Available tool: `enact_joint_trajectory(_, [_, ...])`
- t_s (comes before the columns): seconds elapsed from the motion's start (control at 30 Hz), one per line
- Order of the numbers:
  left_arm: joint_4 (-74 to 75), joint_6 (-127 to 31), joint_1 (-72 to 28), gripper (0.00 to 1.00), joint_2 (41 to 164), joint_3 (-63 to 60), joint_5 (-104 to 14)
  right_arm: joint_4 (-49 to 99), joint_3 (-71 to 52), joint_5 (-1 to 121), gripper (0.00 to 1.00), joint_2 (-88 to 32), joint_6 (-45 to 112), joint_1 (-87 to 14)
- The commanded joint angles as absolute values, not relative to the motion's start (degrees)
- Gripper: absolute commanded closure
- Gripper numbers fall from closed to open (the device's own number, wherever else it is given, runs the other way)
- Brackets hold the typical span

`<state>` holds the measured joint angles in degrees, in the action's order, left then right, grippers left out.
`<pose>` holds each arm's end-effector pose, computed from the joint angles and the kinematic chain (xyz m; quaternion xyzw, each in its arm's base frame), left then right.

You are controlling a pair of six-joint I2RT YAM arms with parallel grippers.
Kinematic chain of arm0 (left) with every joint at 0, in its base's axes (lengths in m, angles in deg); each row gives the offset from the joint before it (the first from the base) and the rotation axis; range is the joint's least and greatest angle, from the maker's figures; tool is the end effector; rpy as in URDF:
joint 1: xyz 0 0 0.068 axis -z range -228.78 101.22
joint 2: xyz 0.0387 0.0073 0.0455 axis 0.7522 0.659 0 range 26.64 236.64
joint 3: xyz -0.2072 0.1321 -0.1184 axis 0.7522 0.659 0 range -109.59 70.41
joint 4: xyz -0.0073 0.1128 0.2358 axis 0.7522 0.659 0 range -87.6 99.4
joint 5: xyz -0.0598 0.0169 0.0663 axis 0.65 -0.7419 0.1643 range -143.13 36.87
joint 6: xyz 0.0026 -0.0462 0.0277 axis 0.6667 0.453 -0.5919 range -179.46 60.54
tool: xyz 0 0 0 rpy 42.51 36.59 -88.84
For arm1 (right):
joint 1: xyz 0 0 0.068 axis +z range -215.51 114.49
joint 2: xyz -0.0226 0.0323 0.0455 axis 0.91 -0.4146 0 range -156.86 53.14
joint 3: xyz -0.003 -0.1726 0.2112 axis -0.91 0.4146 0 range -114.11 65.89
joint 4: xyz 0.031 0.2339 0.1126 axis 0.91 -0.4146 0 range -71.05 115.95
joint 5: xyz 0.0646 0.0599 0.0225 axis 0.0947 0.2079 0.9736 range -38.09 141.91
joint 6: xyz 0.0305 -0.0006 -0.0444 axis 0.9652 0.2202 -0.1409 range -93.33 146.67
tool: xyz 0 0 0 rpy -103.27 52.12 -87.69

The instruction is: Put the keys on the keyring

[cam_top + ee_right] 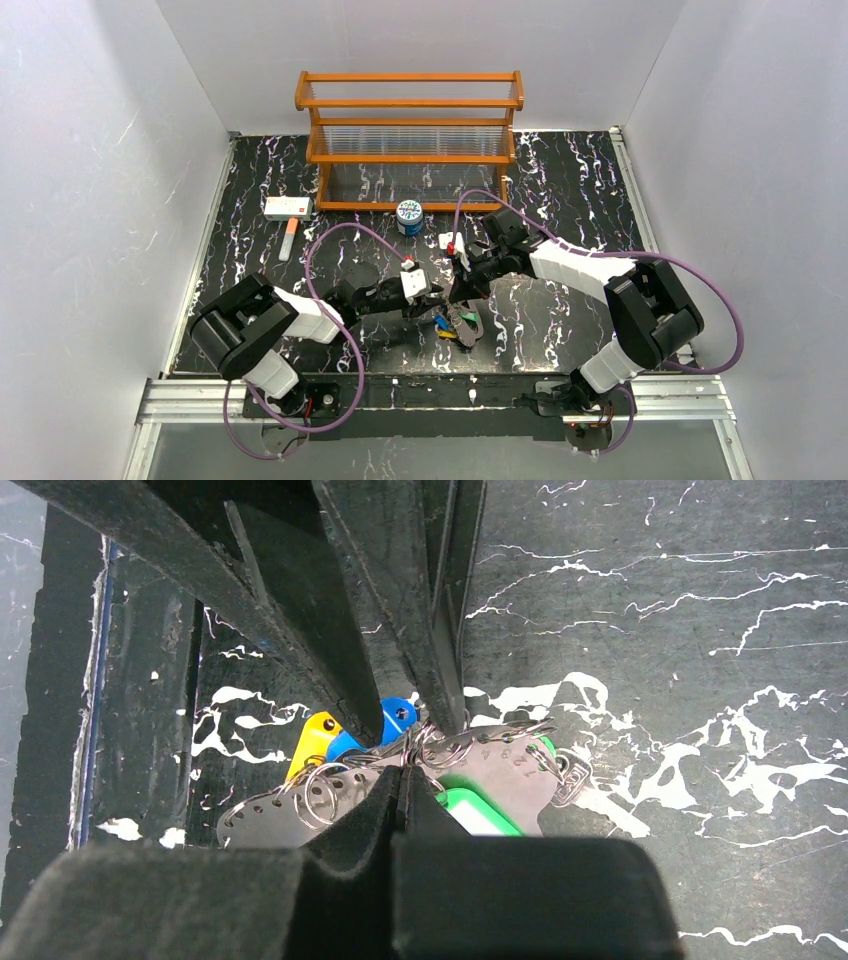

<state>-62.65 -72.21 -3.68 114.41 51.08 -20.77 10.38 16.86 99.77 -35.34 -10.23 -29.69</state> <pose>0.1697 -0.1971 0.1653 0.5053 0.5192 -0.3782 0.5762 0.2250 0.1948 0.1878 -0.6150 0.6298 0.3843 0.2783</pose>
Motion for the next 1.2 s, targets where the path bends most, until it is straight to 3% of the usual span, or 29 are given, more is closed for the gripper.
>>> enact_joint_trajectory(0.0, [-60.5,-73.5,-4.0,0.69,111.8,51.0,-21.5,10.0,15.4,102.3,0.99,-33.2,-11.0,-29.6])
enact_joint_trajectory(0.13, [-57.6,-73.9,-3.9,0.65,109.5,51.7,-22.2,10.0,15.3,102.6,0.99,-33.0,-11.1,-29.5])
enact_joint_trajectory(0.5, [-54.8,-74.1,-3.9,0.78,112.6,49.3,-17.9,10.1,15.3,104.5,0.99,-31.8,-11.6,-29.5])
enact_joint_trajectory(0.87, [-54.8,-72.2,-3.8,0.78,114.9,46.0,-14.6,10.8,15.8,106.2,0.99,-31.4,-11.7,-29.2])
enact_joint_trajectory(1.17, [-54.8,-71.1,-3.8,0.65,108.8,49.4,-20.4,11.7,15.9,103.9,0.99,-31.4,-10.5,-29.2])
